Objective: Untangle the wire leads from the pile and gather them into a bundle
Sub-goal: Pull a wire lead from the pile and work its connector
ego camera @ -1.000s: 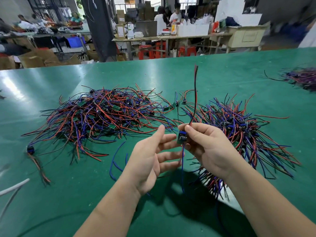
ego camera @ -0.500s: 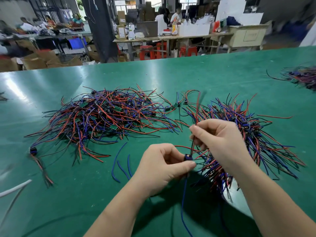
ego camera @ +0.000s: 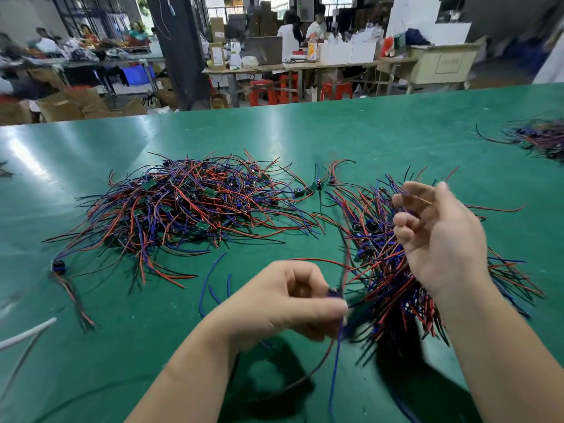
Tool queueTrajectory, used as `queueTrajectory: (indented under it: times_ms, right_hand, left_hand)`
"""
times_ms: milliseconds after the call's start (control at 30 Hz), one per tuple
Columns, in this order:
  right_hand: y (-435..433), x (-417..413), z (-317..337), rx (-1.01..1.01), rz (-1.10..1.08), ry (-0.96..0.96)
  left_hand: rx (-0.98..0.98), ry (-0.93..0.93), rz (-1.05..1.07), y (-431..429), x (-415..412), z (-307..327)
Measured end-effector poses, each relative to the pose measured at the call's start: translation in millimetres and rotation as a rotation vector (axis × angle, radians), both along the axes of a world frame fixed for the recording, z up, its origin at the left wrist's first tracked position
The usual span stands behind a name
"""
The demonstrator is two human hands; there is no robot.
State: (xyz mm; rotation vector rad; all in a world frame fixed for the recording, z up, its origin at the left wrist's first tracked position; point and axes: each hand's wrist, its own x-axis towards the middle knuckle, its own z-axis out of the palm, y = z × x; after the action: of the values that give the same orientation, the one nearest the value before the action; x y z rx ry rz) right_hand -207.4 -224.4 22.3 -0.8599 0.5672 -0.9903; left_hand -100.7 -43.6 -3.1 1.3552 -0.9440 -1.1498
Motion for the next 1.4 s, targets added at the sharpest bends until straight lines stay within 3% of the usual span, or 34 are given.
queueTrajectory:
  times_ms: [100,167,233,300,367,467,600,733,867,933,1033,1133,1267,1400]
  right_hand:
    - [4.0,2.6,-2.9,-0.058,0.084,0.091]
    - [14.6,7.0,-10.6,-0.278,0.249,0.229]
    - [26.8,10.8,-17.8,-0.527,0.432,0.314]
    - [38.3,12.2,-20.8,-0.623,0.572,0.267]
    - [45.3,13.1,-23.2,-0.681,0.580,0.190]
    - [51.7,14.3,-26.3,-0.836,0.406,0.160]
    - [53.3,16.3,-22.9,-0.723,0.276,0.052]
    - [47.8,15.9,-18.7,-0.403,0.326,-0.015]
    - [39.2,14.5,-13.8,-0.101,0.385,-0.092]
    - [35.4,13.4,-11.1,-0.036,0.421,-0.081]
    - [34.8,11.7,-9.5,-0.047,0.506,-0.009]
    - [39.9,13.7,-14.8,-0.196,0.523,0.196]
    - [45.1,18.5,-24.4,-0.311,0.474,0.297]
    - [41.9,18.7,-26.3,-0.347,0.421,0.355]
  left_hand:
    - [-0.097,0.307,0.132,-3.1,2.5,4.4]
    - [-0.147,0.465,0.184,-4.3,4.3,6.4]
    - [-0.185,0.539,0.222,-5.7,3.8,6.1]
    - [-0.200,0.562,0.302,-8.5,2.7,3.1]
    - [-0.207,0.596,0.365,-13.2,-0.1,0.1]
    - [-0.202,0.604,0.398,-17.7,-5.6,-3.8]
    - [-0.176,0.560,0.439,-19.5,-14.5,-6.5]
    - [-0.207,0.423,0.362,-20.3,-19.5,-7.4]
    - [-0.151,0.005,0.392,-22.4,-20.7,-13.3]
    - [-0.105,-0.111,0.487,-23.9,-19.3,-15.8]
    - [-0.076,-0.021,0.614,-24.1,-14.5,-13.3]
    - [-0.107,0.119,0.589,-21.8,-11.1,-6.6]
    - [-0.201,0.014,0.542,-20.2,-15.2,-7.2]
    - [-0.107,0.007,0.508,-20.5,-11.8,-9.7]
